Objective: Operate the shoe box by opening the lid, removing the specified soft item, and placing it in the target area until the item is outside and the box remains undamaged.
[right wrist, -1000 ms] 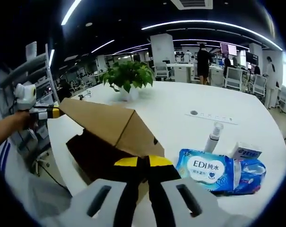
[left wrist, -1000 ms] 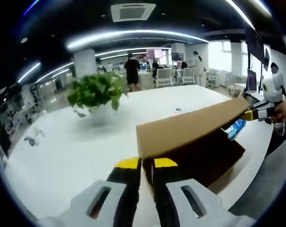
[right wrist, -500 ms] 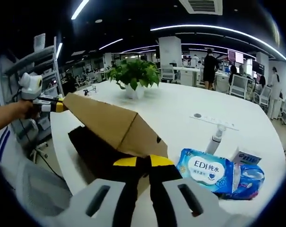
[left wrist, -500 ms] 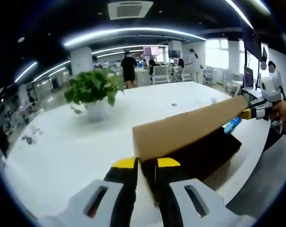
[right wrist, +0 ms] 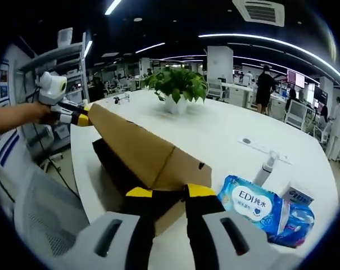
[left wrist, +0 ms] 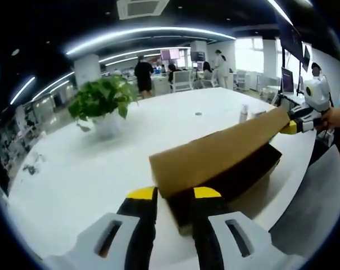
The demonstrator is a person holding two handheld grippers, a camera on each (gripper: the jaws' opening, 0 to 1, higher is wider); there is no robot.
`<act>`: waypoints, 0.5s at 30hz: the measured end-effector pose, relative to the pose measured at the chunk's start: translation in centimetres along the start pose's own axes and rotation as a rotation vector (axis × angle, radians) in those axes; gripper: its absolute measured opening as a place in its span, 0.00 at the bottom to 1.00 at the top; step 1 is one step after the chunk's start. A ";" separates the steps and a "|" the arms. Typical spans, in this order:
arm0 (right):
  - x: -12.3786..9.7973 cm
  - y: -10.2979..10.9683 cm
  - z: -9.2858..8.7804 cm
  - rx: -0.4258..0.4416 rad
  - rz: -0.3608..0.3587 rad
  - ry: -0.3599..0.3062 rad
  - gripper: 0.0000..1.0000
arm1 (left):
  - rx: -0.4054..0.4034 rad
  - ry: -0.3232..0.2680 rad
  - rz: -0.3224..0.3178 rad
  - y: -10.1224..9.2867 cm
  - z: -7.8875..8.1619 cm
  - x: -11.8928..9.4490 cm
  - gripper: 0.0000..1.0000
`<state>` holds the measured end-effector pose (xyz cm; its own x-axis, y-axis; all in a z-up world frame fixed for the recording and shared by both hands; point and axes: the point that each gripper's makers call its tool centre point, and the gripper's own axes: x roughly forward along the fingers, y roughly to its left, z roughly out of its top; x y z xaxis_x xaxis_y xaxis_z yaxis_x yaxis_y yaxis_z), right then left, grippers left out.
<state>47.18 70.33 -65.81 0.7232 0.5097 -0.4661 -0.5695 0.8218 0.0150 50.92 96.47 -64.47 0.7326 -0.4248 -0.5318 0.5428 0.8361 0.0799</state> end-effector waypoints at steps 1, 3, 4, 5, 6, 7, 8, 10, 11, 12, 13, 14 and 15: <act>0.0 0.1 -0.1 -0.004 0.005 0.003 0.21 | 0.006 0.005 -0.004 -0.1 -0.2 0.0 0.23; 0.0 0.5 -0.5 -0.016 0.017 0.010 0.23 | 0.008 0.016 -0.014 -0.4 -0.6 0.0 0.25; 0.0 0.6 -0.6 -0.021 0.023 0.012 0.24 | 0.010 0.019 -0.016 -0.4 -0.8 0.0 0.25; 0.0 0.7 -0.7 -0.025 0.028 0.014 0.25 | 0.013 0.024 -0.020 -0.6 -1.0 0.1 0.26; 0.0 0.8 -0.8 -0.028 0.033 0.015 0.26 | 0.015 0.027 -0.022 -0.6 -1.1 0.1 0.26; 0.0 1.0 -1.0 -0.032 0.040 0.018 0.26 | 0.014 0.031 -0.025 -0.7 -1.3 0.1 0.27; 0.0 1.1 -1.1 -0.034 0.044 0.019 0.27 | 0.015 0.036 -0.028 -0.8 -1.5 0.1 0.27; -0.1 1.3 -1.3 -0.039 0.054 0.022 0.28 | 0.021 0.045 -0.033 -0.9 -1.8 0.2 0.28; -0.1 1.4 -1.4 -0.040 0.059 0.023 0.29 | 0.021 0.046 -0.034 -0.9 -1.8 0.2 0.29; -0.1 1.5 -1.5 -0.041 0.063 0.024 0.29 | 0.022 0.050 -0.037 -1.0 -2.0 0.2 0.29; -0.1 1.5 -1.6 -0.045 0.067 0.027 0.29 | 0.022 0.054 -0.038 -1.1 -2.1 0.2 0.30; -0.1 1.6 -1.7 -0.045 0.071 0.028 0.30 | 0.021 0.057 -0.042 -1.2 -2.2 0.3 0.30; -0.1 1.7 -1.8 -0.045 0.077 0.028 0.30 | 0.020 0.059 -0.044 -1.2 -2.3 0.3 0.31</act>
<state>45.46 71.23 -67.35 0.6658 0.5628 -0.4899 -0.6404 0.7680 0.0119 49.54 96.15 -66.66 0.6825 -0.4395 -0.5840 0.5827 0.8095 0.0718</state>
